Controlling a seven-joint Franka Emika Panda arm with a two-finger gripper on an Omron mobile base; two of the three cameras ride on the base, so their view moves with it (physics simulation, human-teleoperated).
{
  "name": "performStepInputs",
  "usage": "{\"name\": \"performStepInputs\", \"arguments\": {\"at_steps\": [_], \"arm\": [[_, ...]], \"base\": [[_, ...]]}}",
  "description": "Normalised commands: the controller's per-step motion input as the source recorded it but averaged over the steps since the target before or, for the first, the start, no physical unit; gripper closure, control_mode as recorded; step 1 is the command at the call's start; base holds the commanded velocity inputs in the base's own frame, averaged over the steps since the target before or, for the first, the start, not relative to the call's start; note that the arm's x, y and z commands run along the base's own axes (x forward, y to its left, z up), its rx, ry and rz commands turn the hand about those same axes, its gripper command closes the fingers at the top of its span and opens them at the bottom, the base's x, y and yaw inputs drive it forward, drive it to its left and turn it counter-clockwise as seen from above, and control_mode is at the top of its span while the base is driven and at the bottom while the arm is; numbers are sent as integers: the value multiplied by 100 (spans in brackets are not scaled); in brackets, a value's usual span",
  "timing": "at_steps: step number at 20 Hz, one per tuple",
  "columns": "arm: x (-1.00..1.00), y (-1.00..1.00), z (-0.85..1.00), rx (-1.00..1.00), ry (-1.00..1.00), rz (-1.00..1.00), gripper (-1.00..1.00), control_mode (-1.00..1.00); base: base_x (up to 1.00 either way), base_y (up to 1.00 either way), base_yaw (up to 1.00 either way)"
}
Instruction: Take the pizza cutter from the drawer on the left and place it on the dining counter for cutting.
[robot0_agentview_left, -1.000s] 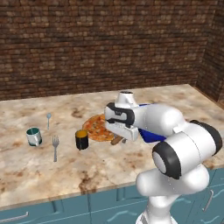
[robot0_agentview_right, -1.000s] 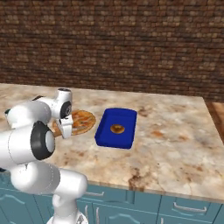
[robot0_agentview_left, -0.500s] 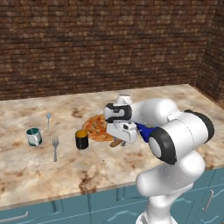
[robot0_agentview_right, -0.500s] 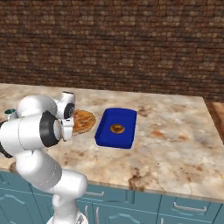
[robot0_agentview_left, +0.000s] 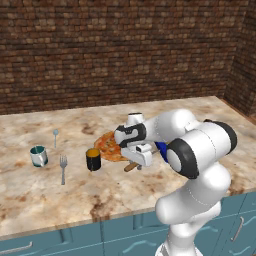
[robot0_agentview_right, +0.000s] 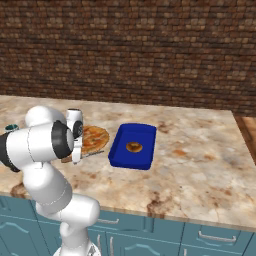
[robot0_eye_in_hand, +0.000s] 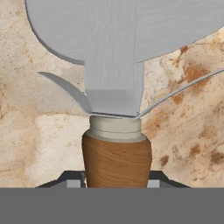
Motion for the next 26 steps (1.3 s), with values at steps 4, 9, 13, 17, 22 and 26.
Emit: {"name": "performStepInputs", "arguments": {"at_steps": [4,9,13,17,22,26], "arm": [[29,0,-6,-1,0,-1,100,-100],[26,0,-15,0,0,0,100,-100],[22,0,-37,0,0,0,100,-100],[14,0,-34,0,-2,0,100,-100],[1,0,-9,0,0,0,100,-100],[0,0,0,0,0,0,-100,-100]], "base": [[0,0,0],[0,0,0],[0,0,0],[0,0,0],[0,0,0],[0,0,0]]}}
